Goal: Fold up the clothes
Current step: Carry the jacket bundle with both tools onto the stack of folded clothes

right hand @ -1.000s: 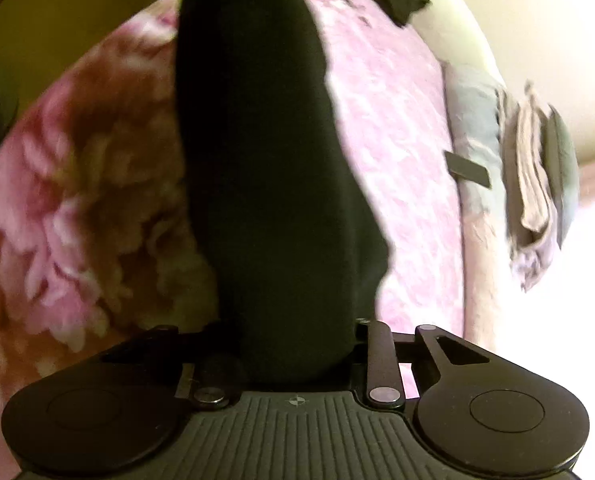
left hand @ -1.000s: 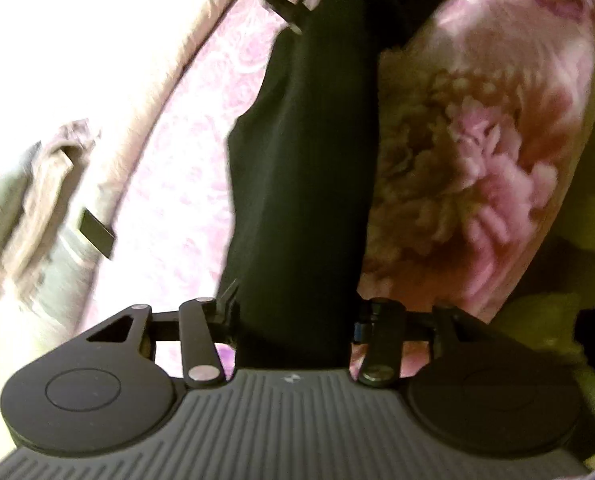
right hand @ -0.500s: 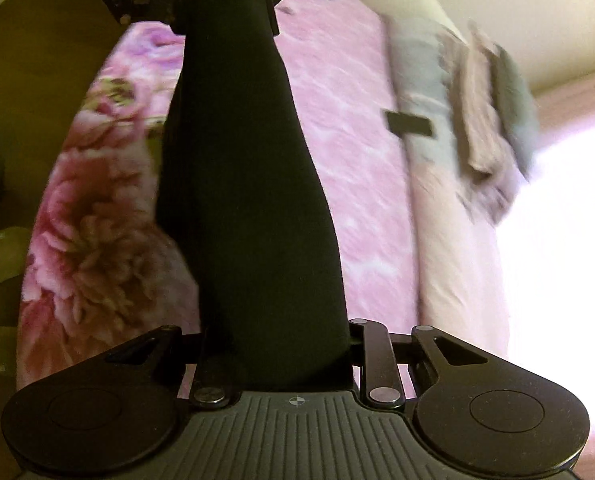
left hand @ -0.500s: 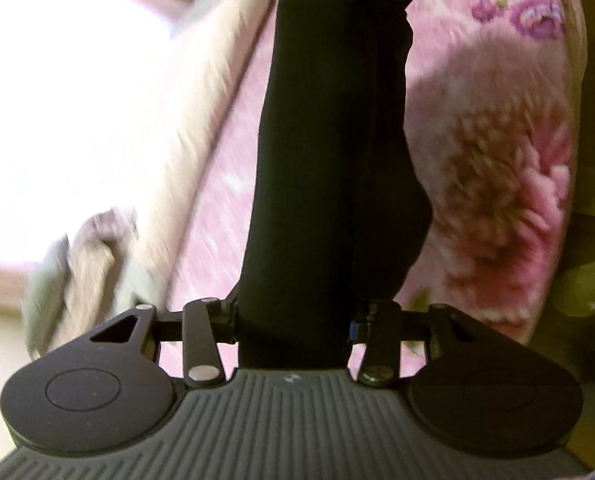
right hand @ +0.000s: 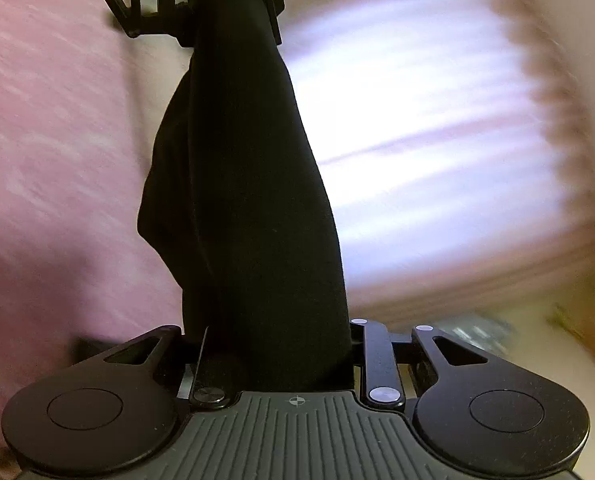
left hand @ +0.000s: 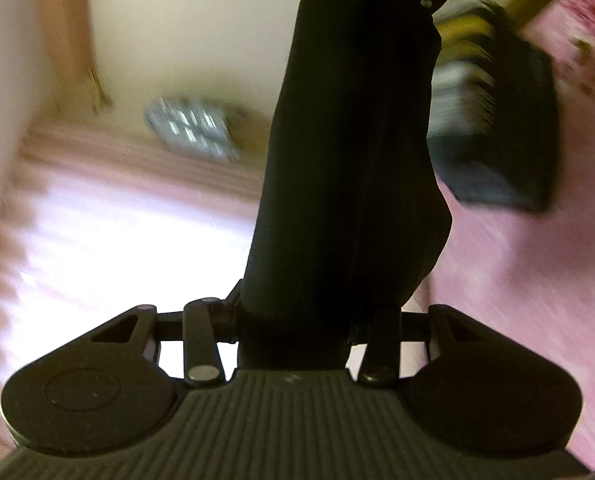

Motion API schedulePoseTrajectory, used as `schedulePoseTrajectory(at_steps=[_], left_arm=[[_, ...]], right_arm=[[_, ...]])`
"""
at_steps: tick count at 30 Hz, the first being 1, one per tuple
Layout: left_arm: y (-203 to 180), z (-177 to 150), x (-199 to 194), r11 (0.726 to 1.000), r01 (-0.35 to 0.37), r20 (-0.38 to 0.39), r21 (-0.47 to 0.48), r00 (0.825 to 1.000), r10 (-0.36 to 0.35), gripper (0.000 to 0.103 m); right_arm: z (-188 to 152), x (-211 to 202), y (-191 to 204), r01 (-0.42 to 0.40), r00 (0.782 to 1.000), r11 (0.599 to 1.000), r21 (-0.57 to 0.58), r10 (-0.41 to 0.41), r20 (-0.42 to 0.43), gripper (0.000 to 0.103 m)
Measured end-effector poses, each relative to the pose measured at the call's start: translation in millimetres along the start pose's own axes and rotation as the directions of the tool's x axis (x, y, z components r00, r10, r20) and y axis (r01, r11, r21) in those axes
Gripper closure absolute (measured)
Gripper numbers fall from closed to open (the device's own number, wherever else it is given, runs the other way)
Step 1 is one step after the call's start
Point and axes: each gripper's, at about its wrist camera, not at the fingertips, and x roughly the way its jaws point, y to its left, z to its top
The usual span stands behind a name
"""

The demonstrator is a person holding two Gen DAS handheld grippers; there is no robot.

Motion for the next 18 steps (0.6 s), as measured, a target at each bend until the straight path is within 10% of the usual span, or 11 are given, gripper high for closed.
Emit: schedulePoseTrajectory(at_steps=[10, 14, 18], left_arm=[[2.7, 100.3, 179.9, 0.999, -0.025, 0.112, -0.023, 0.993, 0.027, 0.062], [-64.7, 98.4, 207.2, 0.999, 0.052, 0.1, 0.012, 0.994, -0.053, 0.062], [-146.2, 86.4, 218.3, 0.976, 0.208, 0.046, 0.07, 0.976, -0.211, 0.061]], right_arm=[[-179.4, 120.1, -103.4, 0.162, 0.976, 0.985, -0.052, -0.168, -0.135, 0.077], [-219.7, 147.0, -77.2, 0.178, 0.974, 0.983, -0.035, -0.181, -0.136, 0.077], [-256.7, 153.9, 0.1, 0.012, 0.986, 1.0, -0.022, -0.015, -0.167, 0.077]])
